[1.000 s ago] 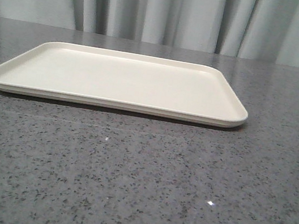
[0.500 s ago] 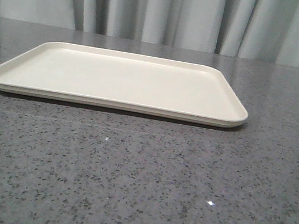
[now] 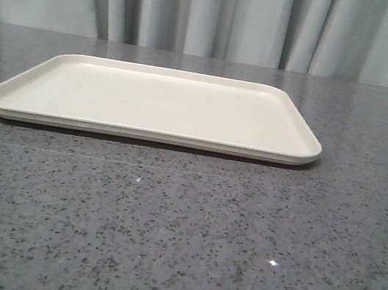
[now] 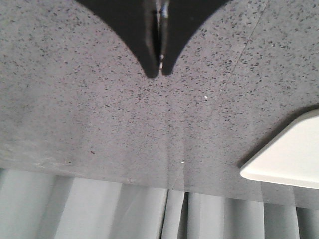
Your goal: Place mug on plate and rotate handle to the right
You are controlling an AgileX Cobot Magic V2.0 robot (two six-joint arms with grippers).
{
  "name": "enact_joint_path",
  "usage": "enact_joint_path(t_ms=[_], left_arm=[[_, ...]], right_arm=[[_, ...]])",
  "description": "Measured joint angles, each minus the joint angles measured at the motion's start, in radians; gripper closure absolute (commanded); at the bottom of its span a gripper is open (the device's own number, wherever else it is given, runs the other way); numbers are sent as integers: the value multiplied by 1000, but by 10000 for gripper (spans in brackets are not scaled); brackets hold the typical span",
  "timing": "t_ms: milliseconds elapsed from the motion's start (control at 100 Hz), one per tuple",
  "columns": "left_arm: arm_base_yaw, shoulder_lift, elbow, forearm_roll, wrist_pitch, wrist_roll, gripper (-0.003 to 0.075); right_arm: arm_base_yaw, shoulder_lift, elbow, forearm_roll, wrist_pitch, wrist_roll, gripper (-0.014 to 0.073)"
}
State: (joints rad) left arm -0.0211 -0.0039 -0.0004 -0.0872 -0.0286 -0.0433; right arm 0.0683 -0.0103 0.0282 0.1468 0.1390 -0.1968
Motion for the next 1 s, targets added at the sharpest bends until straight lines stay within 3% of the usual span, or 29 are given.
enact_joint_path(t_ms=[440, 1000], left_arm=[[0, 0, 0, 0, -97, 0, 740], [0, 0, 0, -21, -108, -43, 740]], right_arm=[[0, 0, 0, 0, 0, 0, 705], [0, 0, 0, 5, -48, 6, 705]])
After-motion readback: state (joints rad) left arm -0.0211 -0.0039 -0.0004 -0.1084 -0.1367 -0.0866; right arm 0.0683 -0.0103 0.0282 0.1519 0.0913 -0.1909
